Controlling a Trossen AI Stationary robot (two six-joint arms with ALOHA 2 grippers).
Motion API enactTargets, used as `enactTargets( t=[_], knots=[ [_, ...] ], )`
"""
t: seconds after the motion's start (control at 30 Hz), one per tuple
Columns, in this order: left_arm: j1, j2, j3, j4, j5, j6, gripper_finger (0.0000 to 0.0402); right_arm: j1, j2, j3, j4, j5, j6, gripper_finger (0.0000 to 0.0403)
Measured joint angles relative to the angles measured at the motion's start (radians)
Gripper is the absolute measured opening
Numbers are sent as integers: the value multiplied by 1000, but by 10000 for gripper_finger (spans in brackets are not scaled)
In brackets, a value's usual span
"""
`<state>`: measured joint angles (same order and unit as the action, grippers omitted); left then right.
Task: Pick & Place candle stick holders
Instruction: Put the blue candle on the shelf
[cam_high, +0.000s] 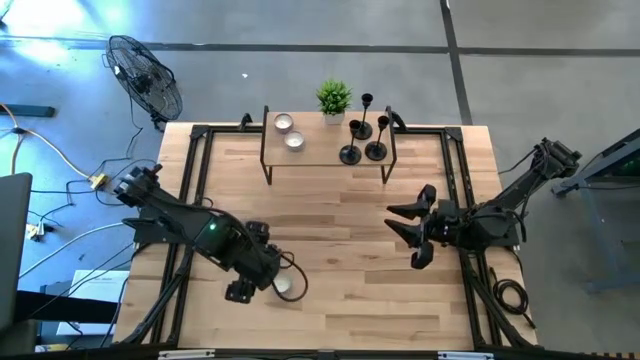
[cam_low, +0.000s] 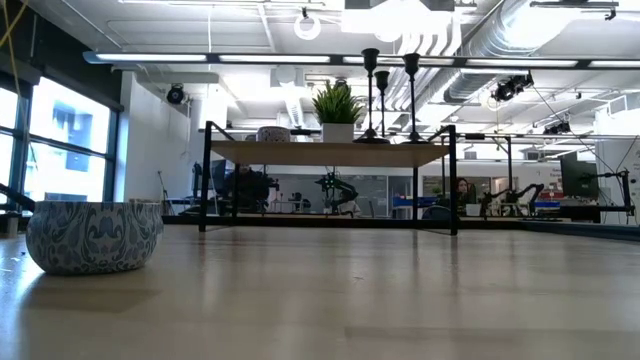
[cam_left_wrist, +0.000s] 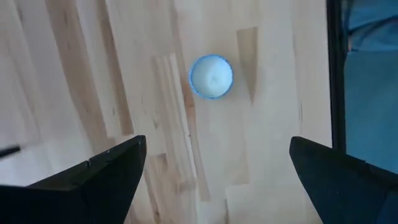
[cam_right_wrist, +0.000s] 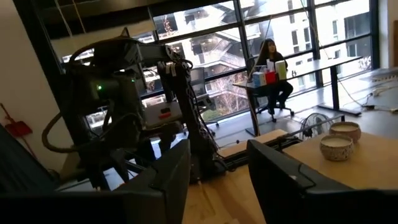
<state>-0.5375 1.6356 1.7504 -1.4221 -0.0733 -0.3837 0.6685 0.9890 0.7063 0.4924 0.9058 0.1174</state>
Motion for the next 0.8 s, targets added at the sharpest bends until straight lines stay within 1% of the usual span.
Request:
enactTargets(
  t=[0.07, 0.17, 0.37, 0.47, 0.53, 0.6, 0.67, 0.73, 0.8],
  knots=[
    [0, 0, 0, 20, 3, 30, 388, 0, 0, 0, 0, -1, 16, 151],
    [0, 0, 1, 68, 2, 17, 388, 0, 0, 0, 0, -31, 37, 151],
    [0, 0, 1, 194, 3, -84, 388, 0, 0, 0, -2, -123, 39, 149],
    [0, 0, 1, 261, 8, -175, 388, 0, 0, 0, -2, -153, 16, 150],
    [1, 0, 1, 291, 35, -230, 388, 0, 0, 0, -2, -169, 10, 149],
    [0, 1, 1, 297, 64, -284, 388, 0, 0, 0, -2, -185, 9, 147],
    [0, 13, 2, 292, 63, -325, 388, 0, 0, 0, -3, -204, 1, 146],
    [0, 29, 1, 284, 60, -344, 388, 0, 0, 0, -6, -227, -3, 145],
    [0, 47, 1, 292, 84, -355, 388, 0, 0, 0, -9, -236, -3, 145]
  ],
)
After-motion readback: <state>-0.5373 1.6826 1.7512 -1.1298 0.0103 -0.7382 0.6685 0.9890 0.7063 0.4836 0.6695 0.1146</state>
